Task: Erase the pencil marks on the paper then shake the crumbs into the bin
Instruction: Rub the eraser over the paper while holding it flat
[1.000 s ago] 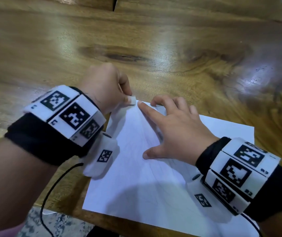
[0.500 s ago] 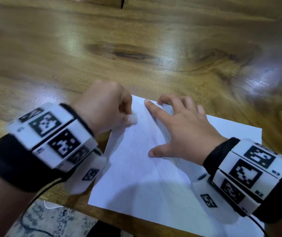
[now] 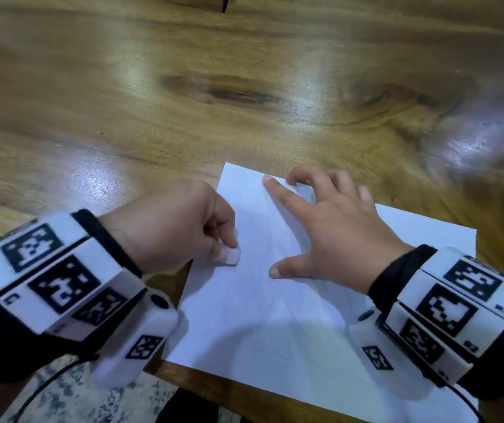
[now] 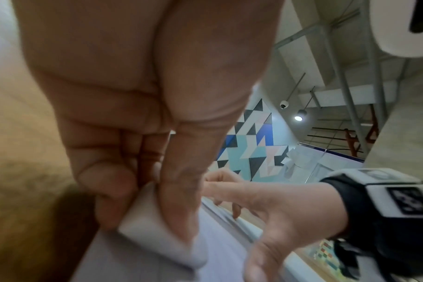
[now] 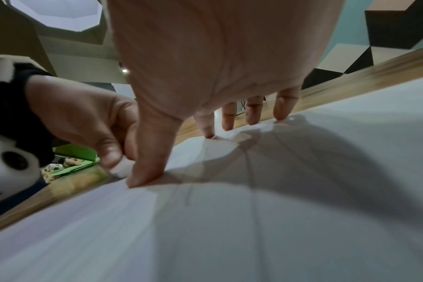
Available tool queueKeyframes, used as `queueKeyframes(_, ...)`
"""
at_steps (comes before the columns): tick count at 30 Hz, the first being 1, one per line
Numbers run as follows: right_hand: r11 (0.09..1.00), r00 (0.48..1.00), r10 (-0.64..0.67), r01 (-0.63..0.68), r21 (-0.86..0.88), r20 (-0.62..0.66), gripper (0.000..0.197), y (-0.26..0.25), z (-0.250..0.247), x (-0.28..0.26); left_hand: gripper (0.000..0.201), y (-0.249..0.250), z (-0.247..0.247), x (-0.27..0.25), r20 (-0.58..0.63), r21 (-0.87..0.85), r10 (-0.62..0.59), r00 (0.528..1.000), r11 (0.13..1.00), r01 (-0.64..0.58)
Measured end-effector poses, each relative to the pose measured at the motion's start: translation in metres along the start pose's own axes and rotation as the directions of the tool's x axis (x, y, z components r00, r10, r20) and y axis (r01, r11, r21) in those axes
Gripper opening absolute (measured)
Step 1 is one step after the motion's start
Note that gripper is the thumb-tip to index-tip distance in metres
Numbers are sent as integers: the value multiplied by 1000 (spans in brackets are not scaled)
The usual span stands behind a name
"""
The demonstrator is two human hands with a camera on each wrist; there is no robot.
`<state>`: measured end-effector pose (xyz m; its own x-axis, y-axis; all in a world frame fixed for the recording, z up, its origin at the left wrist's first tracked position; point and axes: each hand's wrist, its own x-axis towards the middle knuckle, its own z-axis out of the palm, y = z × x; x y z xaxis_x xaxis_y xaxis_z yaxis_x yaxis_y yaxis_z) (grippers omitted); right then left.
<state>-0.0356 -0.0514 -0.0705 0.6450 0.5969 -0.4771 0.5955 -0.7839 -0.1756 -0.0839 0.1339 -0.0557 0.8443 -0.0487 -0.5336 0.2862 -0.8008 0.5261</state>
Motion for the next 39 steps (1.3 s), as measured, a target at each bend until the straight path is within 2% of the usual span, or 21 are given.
queueKeyframes(3,1000,1000,3,-3,-5,-1,110,-1,-1,0,13,4,-12,22,-232,1,25,972,1000,-25)
queueKeyframes(5,1000,1000,8,-8,-7,4,110,-1,-1,0,12,7,-15,30,-295,21,41,955,999,-37)
queueKeyframes(7,1000,1000,9,-9,-8,11,110,-1,-1,1,12,1,-11,22,-217,29,55,975,998,-50)
queueKeyframes(9,1000,1000,14,-14,-7,12,110,-1,-1,1,13,-4,-3,2,-60,36,46,997,998,-44)
queueKeyframes(11,1000,1000,13,-13,-7,10,110,-1,-1,1,13,-6,1,-8,29,28,18,999,999,-19)
queueKeyframes(12,1000,1000,14,-14,-7,8,110,-1,-1,1,12,-6,-1,-6,10,17,18,1000,1000,-18)
queueKeyframes(15,1000,1000,16,-16,-4,8,110,-2,-2,1,12,1,-7,15,-202,-26,25,979,999,-31)
queueKeyframes(17,1000,1000,17,-17,-1,8,110,-2,-2,1,11,3,-8,21,-262,-4,35,964,999,-37)
queueKeyframes(19,1000,1000,16,-16,1,14,110,-2,-2,1,13,-2,-5,12,-173,45,62,983,997,-55)
queueKeyframes(21,1000,1000,14,-14,-3,13,110,-1,-2,1,15,-5,-2,-4,-14,73,44,999,996,-43)
queueKeyframes(23,1000,1000,14,-14,-7,11,110,-1,-1,1,14,-6,-2,-6,41,52,13,999,999,-15)
queueKeyframes(27,1000,1000,11,-11,-11,11,110,-2,-1,0,11,4,-5,16,-213,20,35,976,999,-32)
queueKeyframes(28,1000,1000,10,-10,-11,12,110,-2,-1,0,11,5,-4,17,-241,25,38,970,999,-33)
queueKeyframes(29,1000,1000,7,-7,-10,12,110,-2,-1,0,13,4,-2,15,-223,42,49,974,998,-41)
queueKeyframes(30,1000,1000,5,-5,-8,12,110,-2,-2,0,16,1,1,9,-152,64,57,987,997,-48)
queueKeyframes(32,1000,1000,4,-4,0,11,110,-1,-2,0,15,-2,4,-5,60,97,27,998,995,-33)
queueKeyframes(33,1000,1000,3,-3,2,11,110,-1,-2,0,12,-2,4,-8,128,103,8,992,994,-21)
queueKeyframes(34,1000,1000,4,-4,2,13,110,-1,-2,0,10,0,2,-7,135,96,3,991,995,-17)
queueKeyframes(36,1000,1000,7,-7,-1,12,110,-2,-1,1,10,8,-5,7,1,52,17,1000,999,-17)
queueKeyframes(38,1000,1000,9,-9,-2,11,111,-2,-1,3,10,19,-13,28,-157,6,13,987,1000,-12)
queueKeyframes(39,1000,1000,8,-8,-1,10,112,-1,-1,3,9,24,-15,36,-196,-24,6,981,1000,-11)
